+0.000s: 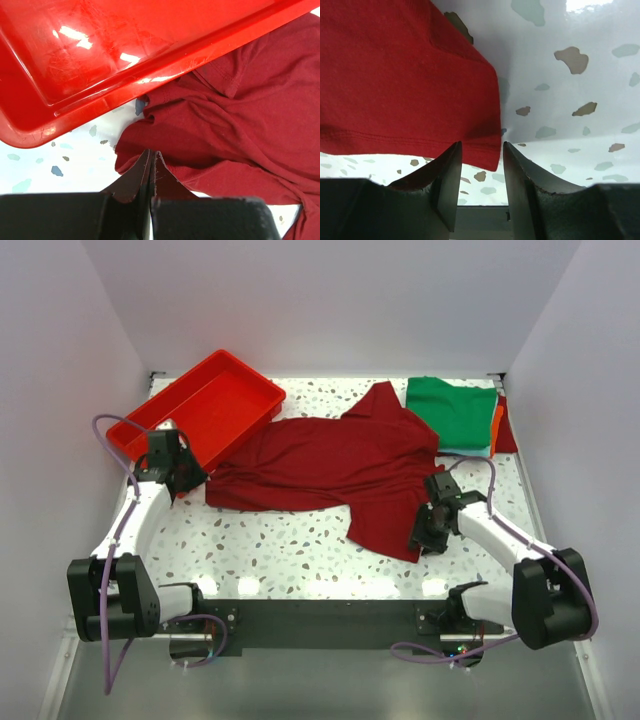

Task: Fold and stack the t-shirts
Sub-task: Fold the tshirt

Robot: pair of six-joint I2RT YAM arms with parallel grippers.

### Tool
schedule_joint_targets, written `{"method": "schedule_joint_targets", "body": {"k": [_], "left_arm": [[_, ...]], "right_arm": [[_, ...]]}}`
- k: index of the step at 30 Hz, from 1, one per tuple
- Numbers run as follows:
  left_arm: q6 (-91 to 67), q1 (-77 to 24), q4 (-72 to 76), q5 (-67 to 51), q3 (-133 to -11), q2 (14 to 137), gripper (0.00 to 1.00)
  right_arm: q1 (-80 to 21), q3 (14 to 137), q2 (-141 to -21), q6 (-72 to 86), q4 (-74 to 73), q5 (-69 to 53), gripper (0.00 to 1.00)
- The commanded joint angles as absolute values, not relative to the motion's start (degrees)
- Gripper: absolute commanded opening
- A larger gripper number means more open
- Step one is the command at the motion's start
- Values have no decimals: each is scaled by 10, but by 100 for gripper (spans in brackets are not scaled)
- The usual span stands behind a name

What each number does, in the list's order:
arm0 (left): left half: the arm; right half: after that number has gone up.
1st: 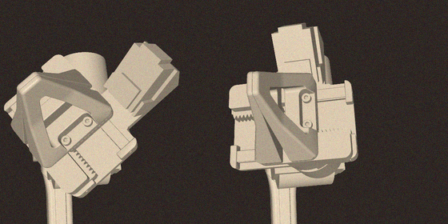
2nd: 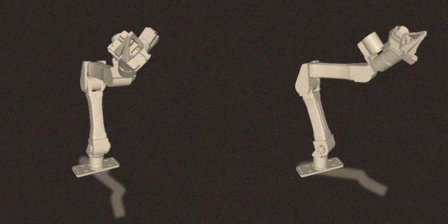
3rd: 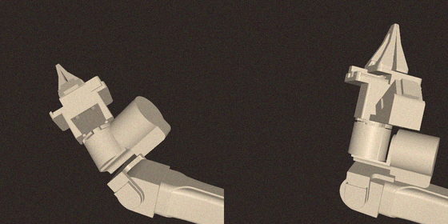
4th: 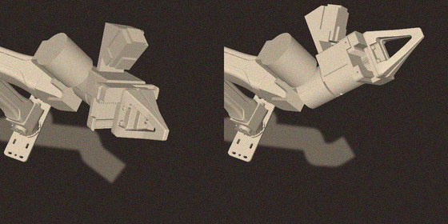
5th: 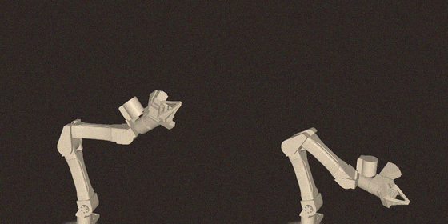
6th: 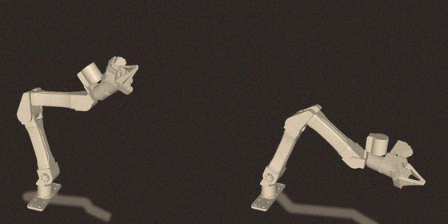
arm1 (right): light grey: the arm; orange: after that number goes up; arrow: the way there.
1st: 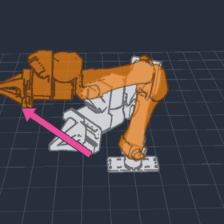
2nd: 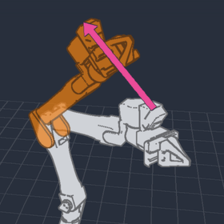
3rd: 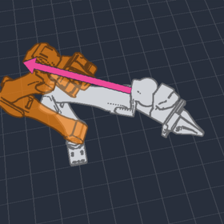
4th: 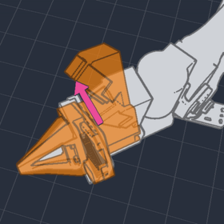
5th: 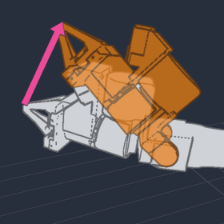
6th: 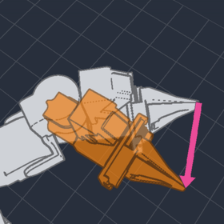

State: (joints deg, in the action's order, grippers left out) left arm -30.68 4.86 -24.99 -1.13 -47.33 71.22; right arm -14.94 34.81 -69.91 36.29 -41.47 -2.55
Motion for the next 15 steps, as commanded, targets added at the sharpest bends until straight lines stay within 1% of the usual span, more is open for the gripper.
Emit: {"method": "schedule_joint_targets", "body": {"k": [1, 4, 12, 15], "left_arm": [[-290, 54, -250, -16, -475, 699, 0], [-288, 54, -251, -15, -474, 697, 0], [-286, 53, -252, -17, -469, 696, 0], [-286, 54, -255, -20, -469, 696, 0]], "right_arm": [[-158, 350, -716, 380, -387, -27, 41], [-168, 351, -715, 386, -394, -21, 40], [-176, 337, -658, 403, -439, -2, 36], [-178, 329, -655, 409, -442, -2, 36]]}}
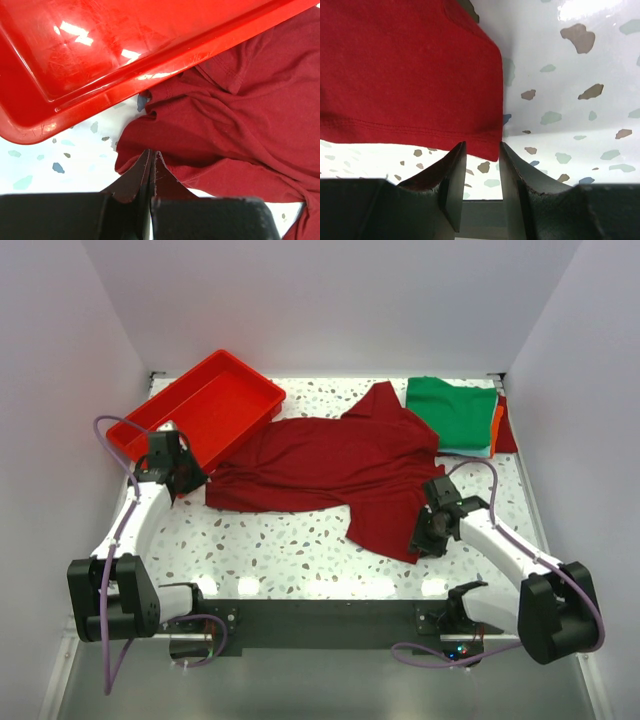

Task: Fold and stack the t-shirts
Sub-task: Fold the tshirt

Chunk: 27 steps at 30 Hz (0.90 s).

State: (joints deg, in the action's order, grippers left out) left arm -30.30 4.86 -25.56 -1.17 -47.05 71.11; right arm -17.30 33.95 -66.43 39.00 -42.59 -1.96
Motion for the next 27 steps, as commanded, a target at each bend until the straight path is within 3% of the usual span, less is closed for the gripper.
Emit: {"method": "schedule_joint_targets", "body": {"k": [1, 14, 19, 22, 27], "left_arm": [[-284, 53, -256, -21, -469, 695, 0], [-272, 54, -261, -23, -468, 687, 0], [-267, 54, -258, -23, -468, 690, 0], [-266, 54, -260, -25, -470, 695, 0], [-280, 54, -282, -36, -475, 691, 0]], "right_arm": [[-180, 324, -652, 410, -441, -2, 36], [-200, 302, -670, 427, -396, 11, 30], [-204, 310, -701, 421, -373, 12, 18], [-207, 318, -704, 414, -366, 6, 1], [-208, 357, -686, 383, -437, 13, 0]]}}
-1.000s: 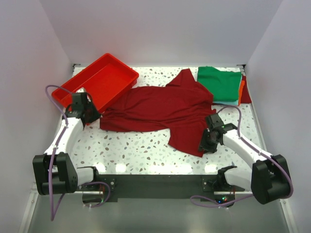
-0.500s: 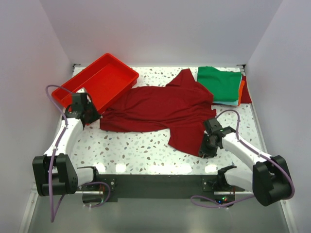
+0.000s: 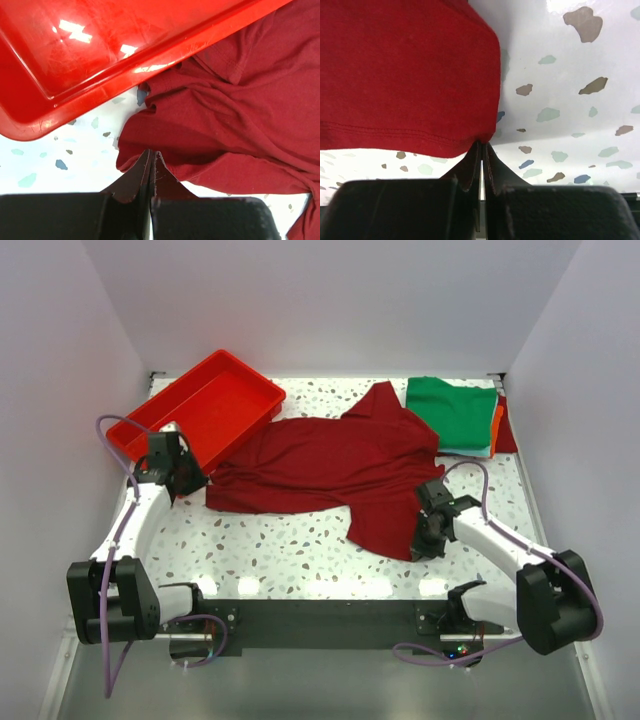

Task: Fold and stack the t-shirts
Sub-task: Fold the tshirt

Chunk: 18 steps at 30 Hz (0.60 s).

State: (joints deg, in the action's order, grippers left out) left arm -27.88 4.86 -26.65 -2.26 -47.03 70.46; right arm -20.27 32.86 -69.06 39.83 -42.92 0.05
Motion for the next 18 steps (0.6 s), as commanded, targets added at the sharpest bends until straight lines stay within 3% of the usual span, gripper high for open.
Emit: {"method": "schedule_joint_targets", "body": {"k": [1, 18], "left_arm": [[-287, 54, -295, -40, -478, 686, 0], [-365, 53, -458, -60, -440, 495, 0]], "right_arm": [[-207, 371, -671, 378, -466, 10, 0], [-209, 498, -501, 393, -759, -20, 0]]}}
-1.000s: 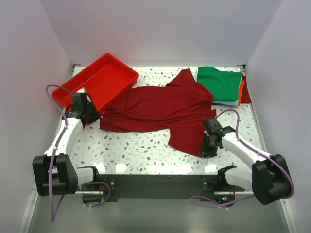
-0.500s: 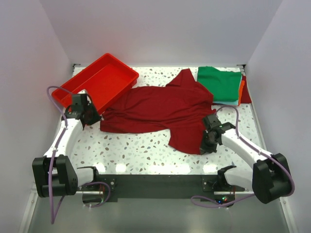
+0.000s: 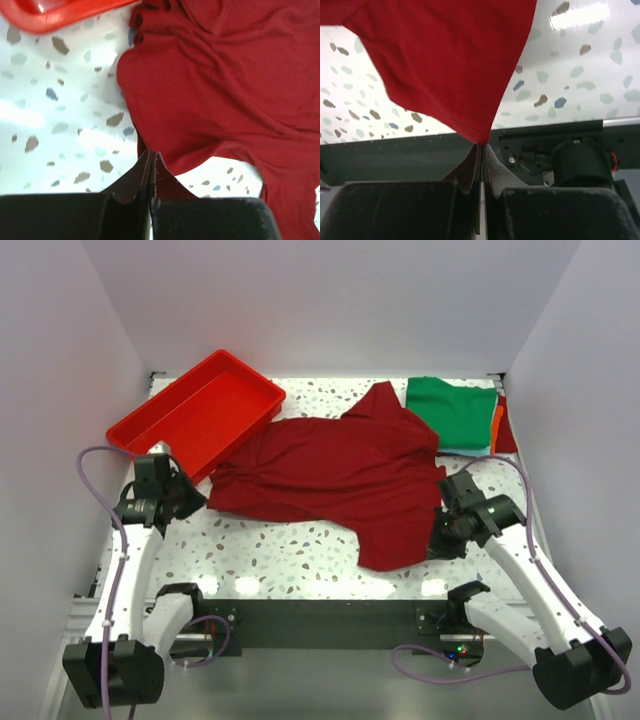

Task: Fold and stack the t-shirts
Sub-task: Fold the tshirt

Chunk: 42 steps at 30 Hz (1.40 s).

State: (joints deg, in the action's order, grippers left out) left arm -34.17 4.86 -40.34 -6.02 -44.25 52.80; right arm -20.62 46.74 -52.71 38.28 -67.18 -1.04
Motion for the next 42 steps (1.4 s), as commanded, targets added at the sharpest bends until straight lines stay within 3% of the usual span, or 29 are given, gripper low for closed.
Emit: {"method": "schedule_joint_targets", "body": {"k": [1, 21, 42], "left_arm": [[-367, 53, -472, -54, -444, 479, 0], [-372, 53, -744, 13, -540, 321, 0], [-313, 53, -509, -26, -428, 506, 0]], "right_arm": [[-210, 505, -496, 394, -769, -22, 0], [-210, 612, -453, 414, -910, -30, 0], [-208, 610, -592, 428, -708, -2, 0]]}}
